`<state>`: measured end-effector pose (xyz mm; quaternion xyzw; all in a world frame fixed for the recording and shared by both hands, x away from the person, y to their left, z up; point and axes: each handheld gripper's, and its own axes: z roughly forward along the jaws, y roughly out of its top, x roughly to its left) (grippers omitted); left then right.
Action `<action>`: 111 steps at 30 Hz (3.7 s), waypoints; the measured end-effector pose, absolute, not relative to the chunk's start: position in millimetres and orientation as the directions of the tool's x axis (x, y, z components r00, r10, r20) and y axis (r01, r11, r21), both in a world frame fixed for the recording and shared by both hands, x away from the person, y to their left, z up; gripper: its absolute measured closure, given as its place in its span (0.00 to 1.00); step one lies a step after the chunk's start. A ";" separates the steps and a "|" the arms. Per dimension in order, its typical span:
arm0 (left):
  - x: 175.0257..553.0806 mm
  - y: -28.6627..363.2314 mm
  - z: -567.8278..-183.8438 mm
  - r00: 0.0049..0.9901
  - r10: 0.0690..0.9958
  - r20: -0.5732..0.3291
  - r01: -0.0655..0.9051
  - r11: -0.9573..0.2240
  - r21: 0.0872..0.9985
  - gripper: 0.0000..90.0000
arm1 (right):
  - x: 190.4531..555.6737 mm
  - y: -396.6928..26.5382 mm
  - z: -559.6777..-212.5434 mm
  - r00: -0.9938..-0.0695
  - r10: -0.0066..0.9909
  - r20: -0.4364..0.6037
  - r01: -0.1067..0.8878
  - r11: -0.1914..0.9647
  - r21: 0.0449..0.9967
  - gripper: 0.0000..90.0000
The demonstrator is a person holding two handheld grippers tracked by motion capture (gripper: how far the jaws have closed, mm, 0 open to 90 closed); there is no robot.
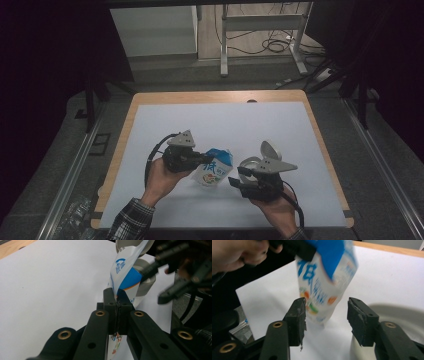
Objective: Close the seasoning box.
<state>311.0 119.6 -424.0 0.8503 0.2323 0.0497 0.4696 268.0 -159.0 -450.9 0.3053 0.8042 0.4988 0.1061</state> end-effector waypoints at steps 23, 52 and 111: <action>302.9 145.4 -432.7 0.880 0.450 -0.149 0.362 -0.435 0.824 0.95 | 304.5 -112.5 -440.2 -0.829 0.556 0.068 0.339 0.401 0.851 1.00; 283.6 198.0 -506.6 0.601 0.795 -0.082 0.555 -0.341 0.759 0.07 | 341.5 -46.1 -431.0 -0.776 0.625 0.085 0.369 0.340 0.865 1.00; 272.1 195.5 -554.1 0.552 0.832 -0.050 0.614 -0.365 0.699 0.03 | 300.5 -117.3 -424.9 -0.790 0.611 0.061 0.378 0.407 0.832 0.59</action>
